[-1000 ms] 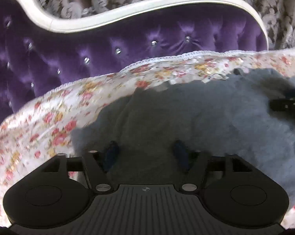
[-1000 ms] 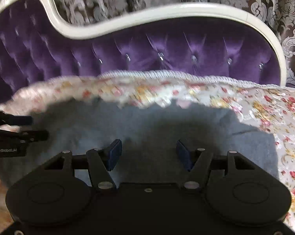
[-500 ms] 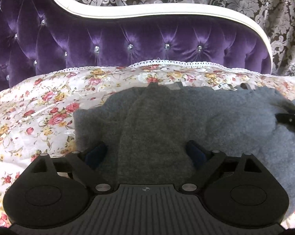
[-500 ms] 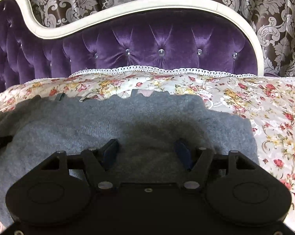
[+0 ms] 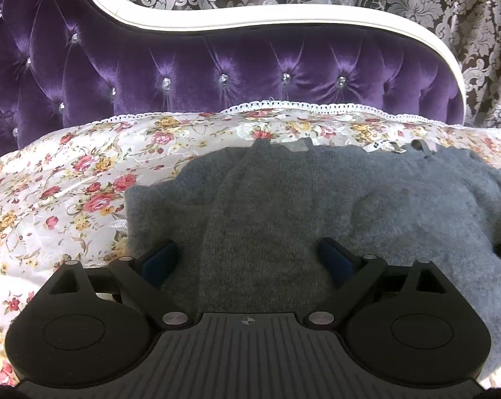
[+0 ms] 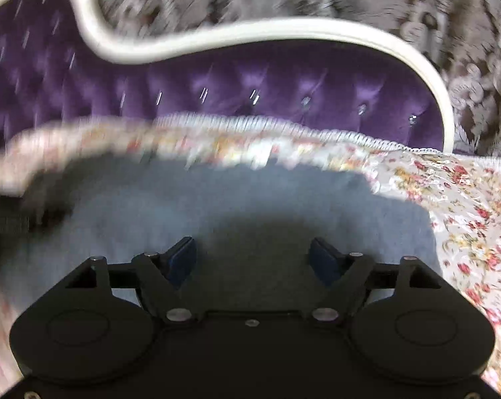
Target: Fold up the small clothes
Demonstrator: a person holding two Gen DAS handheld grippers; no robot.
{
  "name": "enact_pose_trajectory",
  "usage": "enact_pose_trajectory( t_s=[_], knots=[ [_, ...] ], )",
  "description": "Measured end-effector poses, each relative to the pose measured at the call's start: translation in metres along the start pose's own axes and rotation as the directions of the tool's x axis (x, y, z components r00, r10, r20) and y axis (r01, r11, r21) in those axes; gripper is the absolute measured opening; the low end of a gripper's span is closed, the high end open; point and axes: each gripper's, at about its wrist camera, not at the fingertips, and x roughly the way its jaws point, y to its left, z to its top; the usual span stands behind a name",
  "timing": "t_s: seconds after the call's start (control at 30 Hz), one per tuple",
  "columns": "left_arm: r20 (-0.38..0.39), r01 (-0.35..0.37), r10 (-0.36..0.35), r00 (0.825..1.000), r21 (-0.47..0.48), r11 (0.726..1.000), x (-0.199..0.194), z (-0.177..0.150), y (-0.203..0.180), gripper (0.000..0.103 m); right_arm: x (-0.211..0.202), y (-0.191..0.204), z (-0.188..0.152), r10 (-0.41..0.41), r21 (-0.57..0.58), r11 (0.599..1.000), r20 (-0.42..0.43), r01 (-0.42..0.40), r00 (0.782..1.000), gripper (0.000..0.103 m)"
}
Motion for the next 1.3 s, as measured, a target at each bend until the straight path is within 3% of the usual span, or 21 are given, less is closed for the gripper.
enact_pose_trajectory(
  t_s=[0.1,0.23,0.33,0.43,0.57,0.7,0.87,1.07,1.13,1.2,1.3],
  knots=[
    [0.003,0.002,-0.002,1.0,-0.002,1.0,0.0,0.0,0.0,0.095,-0.01,0.006,-0.017,-0.037,-0.054,0.998,0.011,0.037,0.999,0.08],
    [0.004,0.003,-0.003,1.0,-0.004,1.0,-0.001,0.0,0.0,0.095,-0.026,-0.015,-0.018,0.013,0.015,1.0,-0.011,-0.013,1.0,0.081],
    [0.004,0.003,-0.003,1.0,-0.005,1.0,-0.001,0.0,0.0,0.095,-0.047,-0.04,-0.02,0.064,0.137,0.988,0.048,-0.07,0.997,0.083],
    [0.004,0.002,-0.002,1.0,-0.004,1.0,-0.001,0.0,0.0,0.095,-0.059,-0.078,-0.023,0.026,0.279,0.959,0.1,-0.053,0.995,0.093],
    [0.004,0.002,-0.002,1.0,-0.005,1.0,-0.001,0.0,0.0,0.095,-0.054,-0.113,-0.03,0.027,0.388,0.921,0.048,-0.043,0.998,0.094],
    [0.004,0.002,-0.002,1.0,-0.005,1.0,-0.001,0.0,0.0,0.095,-0.042,-0.131,-0.044,0.121,0.506,0.855,0.012,-0.11,0.993,0.096],
    [0.004,0.002,-0.002,1.0,-0.005,1.0,-0.001,0.0,0.0,0.095,-0.028,-0.131,-0.043,0.241,0.561,0.792,0.072,-0.239,0.968,0.097],
    [-0.003,-0.006,0.006,1.0,0.0,1.0,-0.001,0.0,-0.002,0.095,0.0,-0.13,-0.033,0.3,0.609,0.729,0.128,-0.313,0.946,0.103],
    [-0.017,-0.003,0.003,1.0,-0.007,1.0,-0.001,0.003,-0.001,0.094,0.005,-0.124,-0.03,0.279,0.593,0.746,0.132,-0.302,0.951,0.103],
    [-0.043,0.007,-0.008,0.999,-0.022,1.0,0.001,0.008,0.001,0.094,0.007,-0.116,-0.03,0.254,0.542,0.791,0.131,-0.284,0.958,0.103],
    [-0.126,0.033,-0.038,0.991,-0.043,0.999,0.0,0.023,0.003,0.091,0.007,-0.105,-0.028,0.22,0.484,0.84,0.11,-0.246,0.969,0.103]
  ],
)
